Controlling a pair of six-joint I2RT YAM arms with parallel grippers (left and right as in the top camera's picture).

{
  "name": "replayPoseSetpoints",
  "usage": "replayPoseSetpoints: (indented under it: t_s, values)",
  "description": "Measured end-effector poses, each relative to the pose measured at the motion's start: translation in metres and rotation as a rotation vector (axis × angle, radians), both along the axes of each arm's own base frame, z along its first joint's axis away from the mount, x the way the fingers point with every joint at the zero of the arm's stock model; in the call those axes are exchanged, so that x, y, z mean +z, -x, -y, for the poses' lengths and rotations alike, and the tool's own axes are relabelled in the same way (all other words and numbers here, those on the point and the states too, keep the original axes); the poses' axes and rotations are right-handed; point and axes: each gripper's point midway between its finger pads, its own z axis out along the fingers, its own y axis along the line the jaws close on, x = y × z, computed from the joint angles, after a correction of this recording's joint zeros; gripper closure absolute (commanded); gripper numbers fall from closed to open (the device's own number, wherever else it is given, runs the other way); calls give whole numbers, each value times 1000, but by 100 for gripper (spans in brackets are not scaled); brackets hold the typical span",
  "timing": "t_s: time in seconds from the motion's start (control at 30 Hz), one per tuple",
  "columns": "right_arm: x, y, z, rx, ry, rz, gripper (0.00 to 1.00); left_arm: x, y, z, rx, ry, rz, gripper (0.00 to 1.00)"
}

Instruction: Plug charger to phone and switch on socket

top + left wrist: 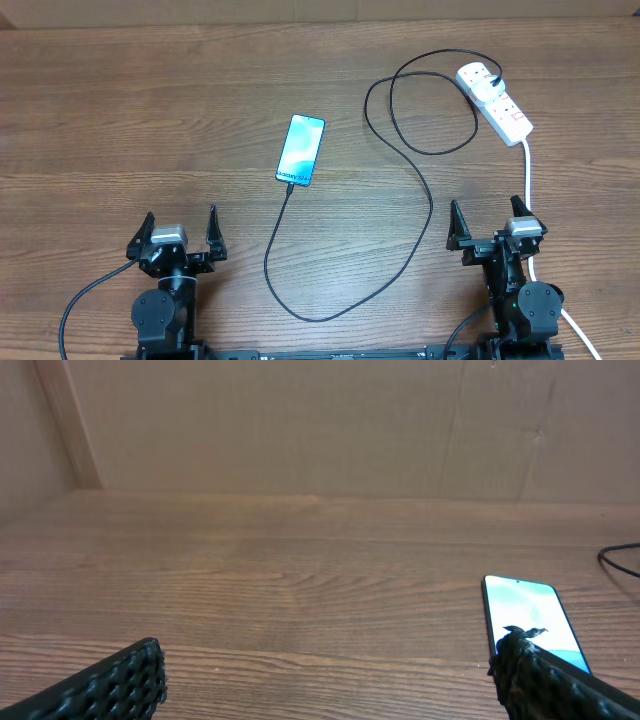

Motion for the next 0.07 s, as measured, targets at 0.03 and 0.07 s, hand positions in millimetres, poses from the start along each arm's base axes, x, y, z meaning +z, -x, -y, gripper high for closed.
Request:
replayPoseSetpoints:
  t_s: [0.03,0.07]
  values:
    - [0,0,0,0,0,0,0,0,0,0,0,0,0,0]
    - [0,0,0,0,0,0,0,0,0,0,0,0,0,0]
